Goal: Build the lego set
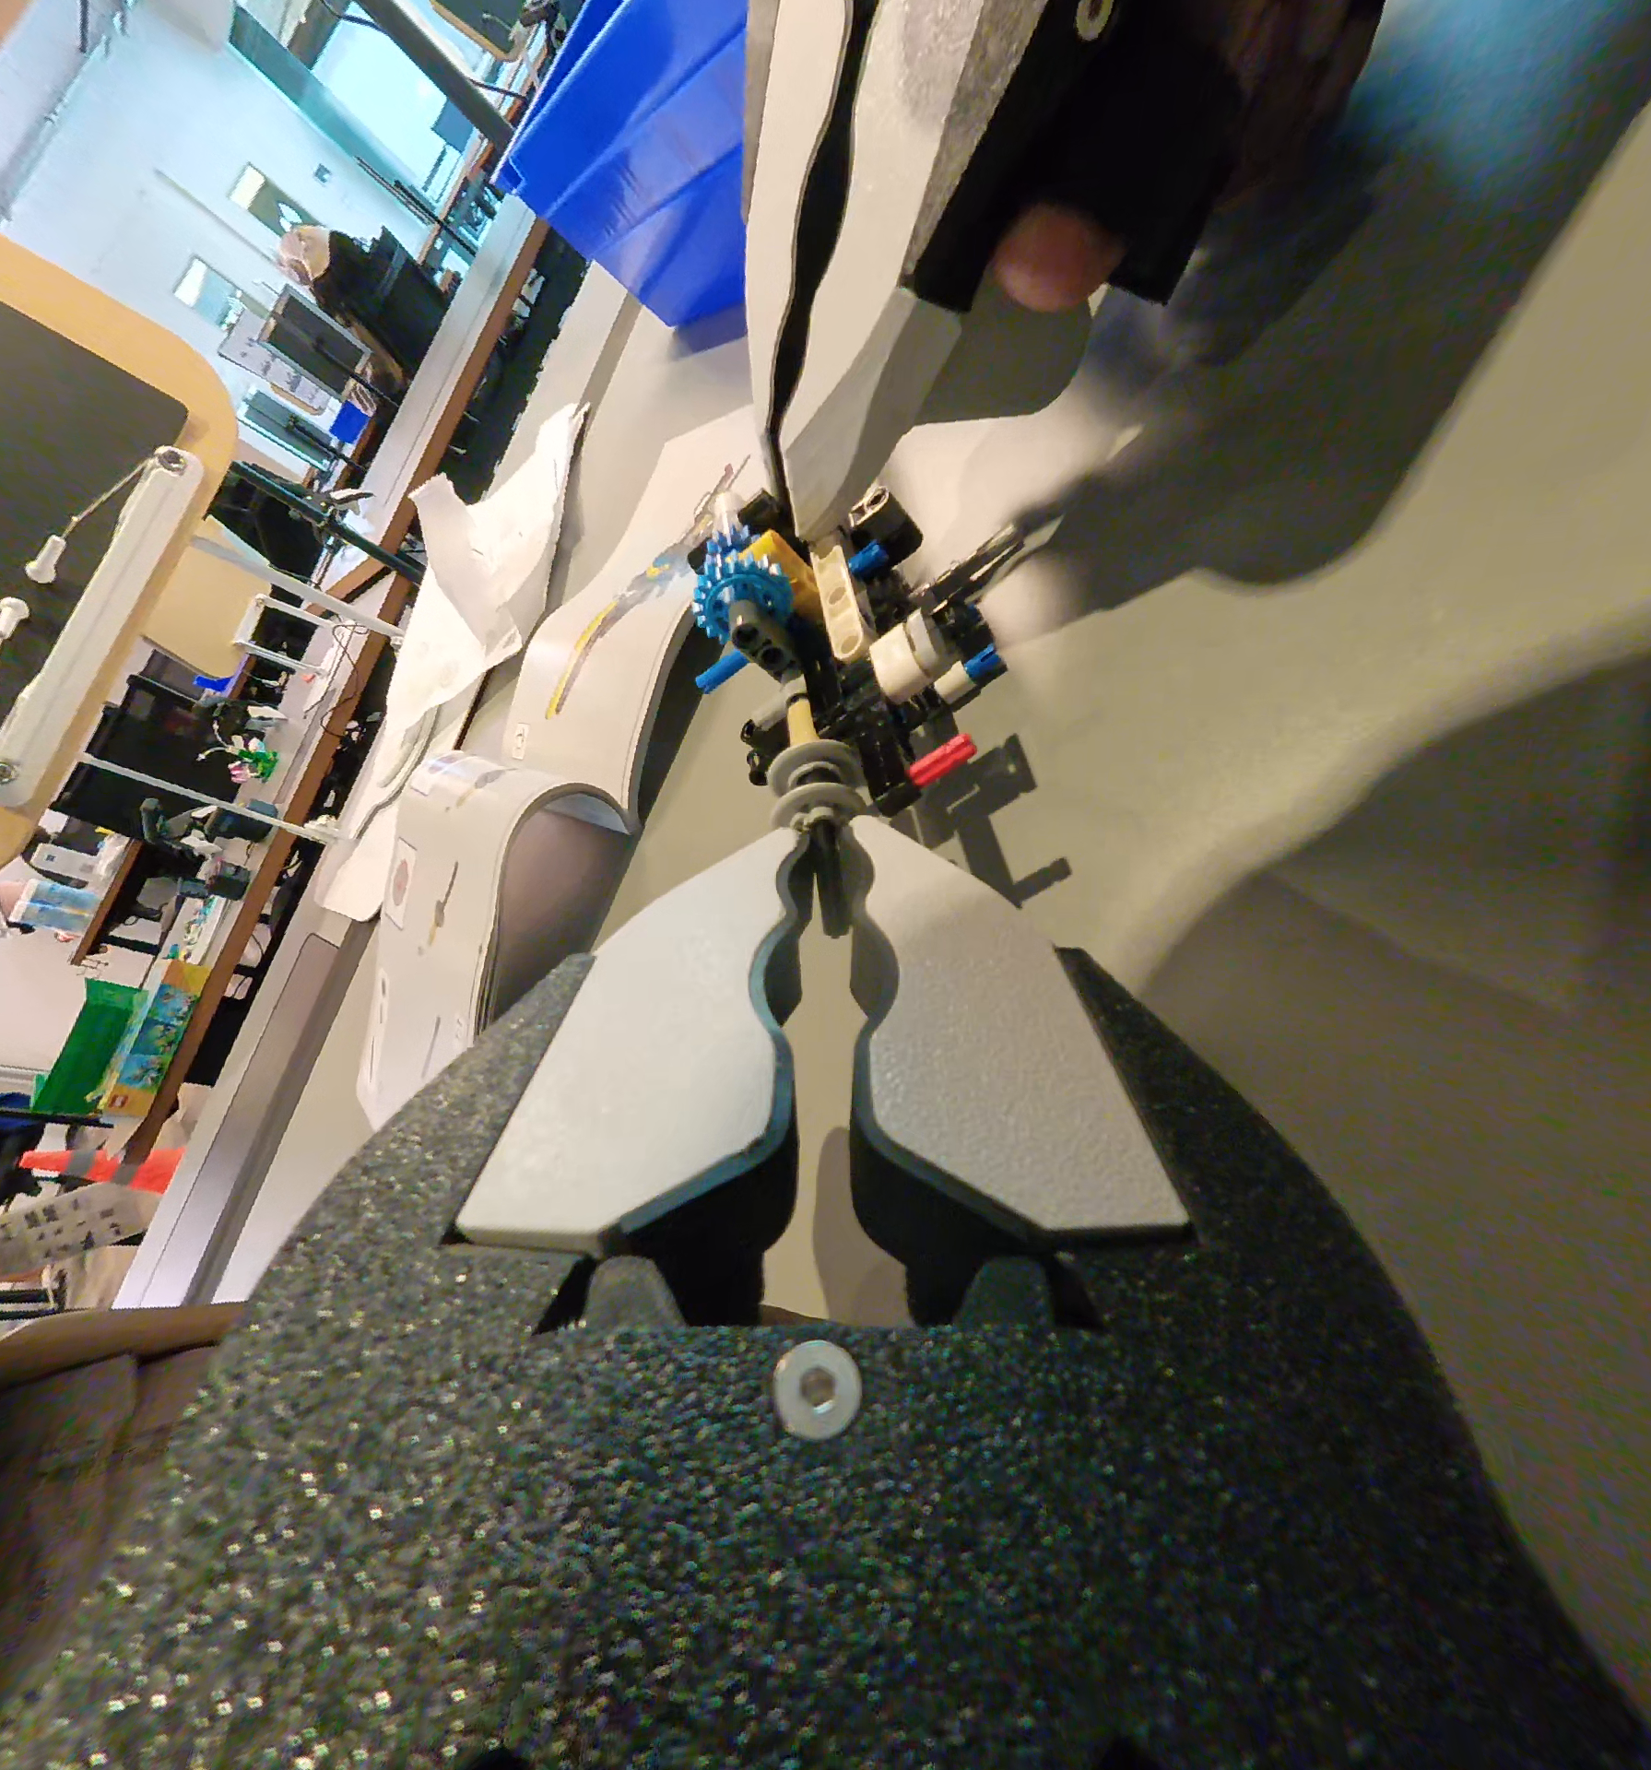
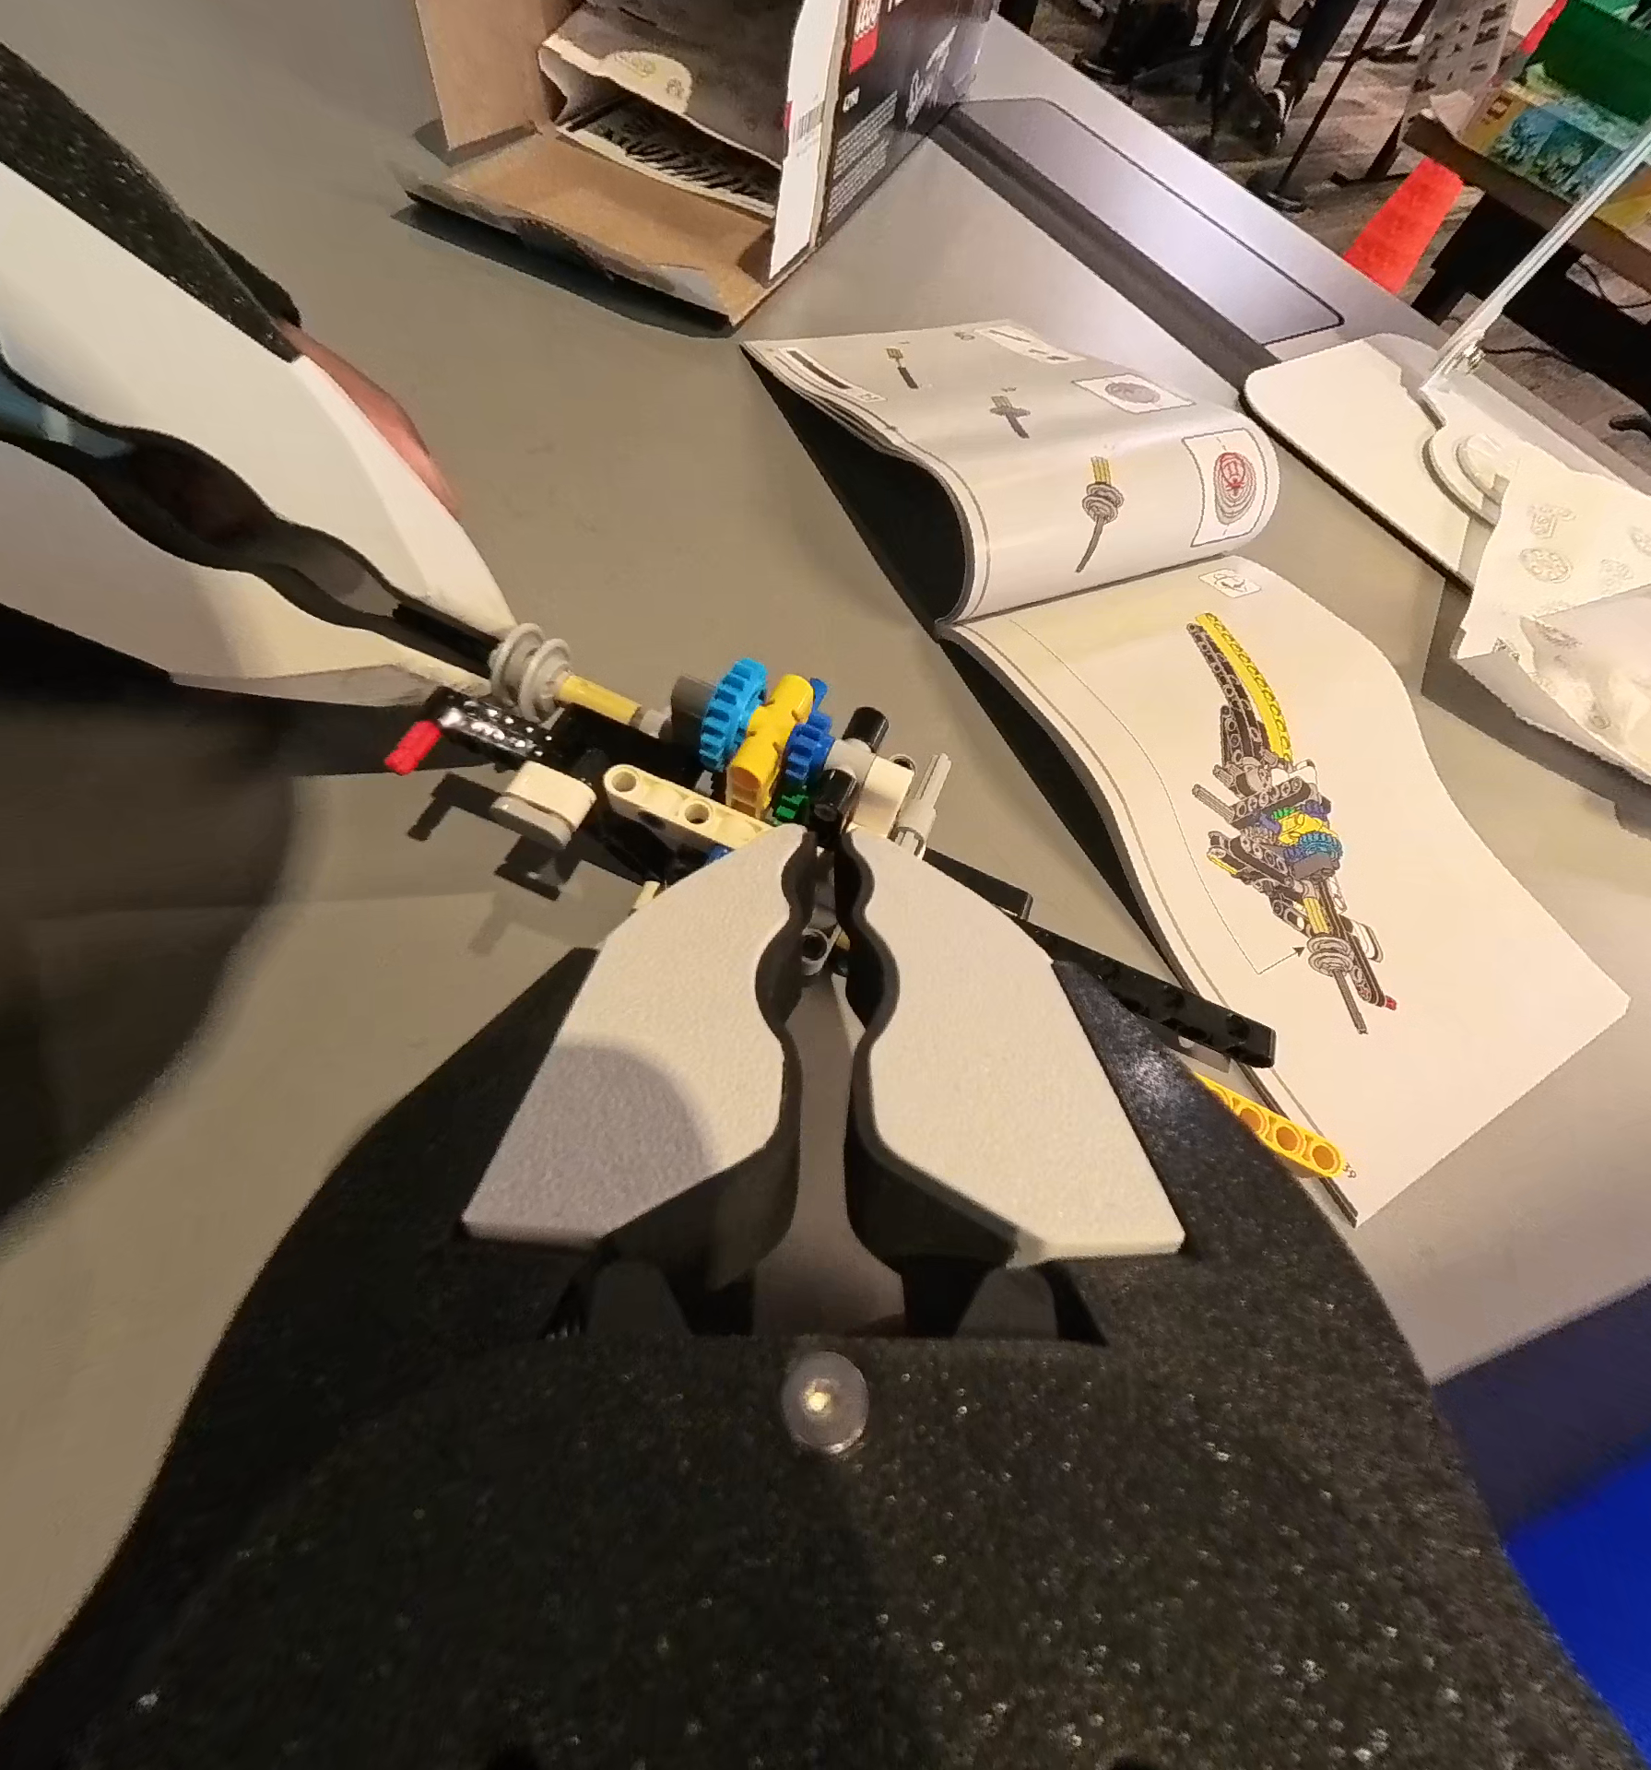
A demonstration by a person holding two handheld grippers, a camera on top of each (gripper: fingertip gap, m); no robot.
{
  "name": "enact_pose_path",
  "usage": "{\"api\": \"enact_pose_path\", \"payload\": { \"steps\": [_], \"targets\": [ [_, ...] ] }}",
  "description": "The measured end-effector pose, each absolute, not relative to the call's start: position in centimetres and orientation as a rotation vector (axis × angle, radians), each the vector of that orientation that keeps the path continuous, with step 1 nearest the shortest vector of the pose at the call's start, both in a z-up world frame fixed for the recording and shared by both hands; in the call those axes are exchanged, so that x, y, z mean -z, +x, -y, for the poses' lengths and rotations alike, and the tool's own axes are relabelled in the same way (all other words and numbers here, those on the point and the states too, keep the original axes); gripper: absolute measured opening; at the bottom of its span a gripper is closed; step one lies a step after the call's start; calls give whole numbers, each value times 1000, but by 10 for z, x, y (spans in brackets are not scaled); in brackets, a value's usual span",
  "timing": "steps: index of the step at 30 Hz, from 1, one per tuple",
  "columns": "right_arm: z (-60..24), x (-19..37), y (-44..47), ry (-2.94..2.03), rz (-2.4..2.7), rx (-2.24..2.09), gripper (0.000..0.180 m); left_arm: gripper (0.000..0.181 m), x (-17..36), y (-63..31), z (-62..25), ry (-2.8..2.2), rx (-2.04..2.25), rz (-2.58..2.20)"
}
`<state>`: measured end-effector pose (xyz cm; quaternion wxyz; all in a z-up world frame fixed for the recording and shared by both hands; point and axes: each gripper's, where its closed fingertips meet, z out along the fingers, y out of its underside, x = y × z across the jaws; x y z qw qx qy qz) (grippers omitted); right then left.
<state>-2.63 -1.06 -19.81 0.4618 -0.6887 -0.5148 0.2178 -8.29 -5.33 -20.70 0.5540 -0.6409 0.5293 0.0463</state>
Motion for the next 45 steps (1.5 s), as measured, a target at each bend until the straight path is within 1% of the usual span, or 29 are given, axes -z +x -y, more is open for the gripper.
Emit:
{"api": "enact_pose_path", "payload": {
  "steps": [21,26,31,37,45],
  "targets": [
    [12,198,-24,-1693,1327,-547,4,5,208,-84,51,-1510,-106,-1258],
    [7,189,-16,-1701,1318,-598,15,5,208,-83,52,-1502,-99,-1265],
    [5,196,-12,-1816,1289,-734,22,5,208,-82,53,-1496,-92,-1270],
    [12,201,-14,-1904,1281,-911,28,5,208,-82,53,-1487,-95,-1276],
    [16,204,-15,-1914,1288,-939,34,5,208,-82,53,-1487,-85,-1280]
  ]
}}
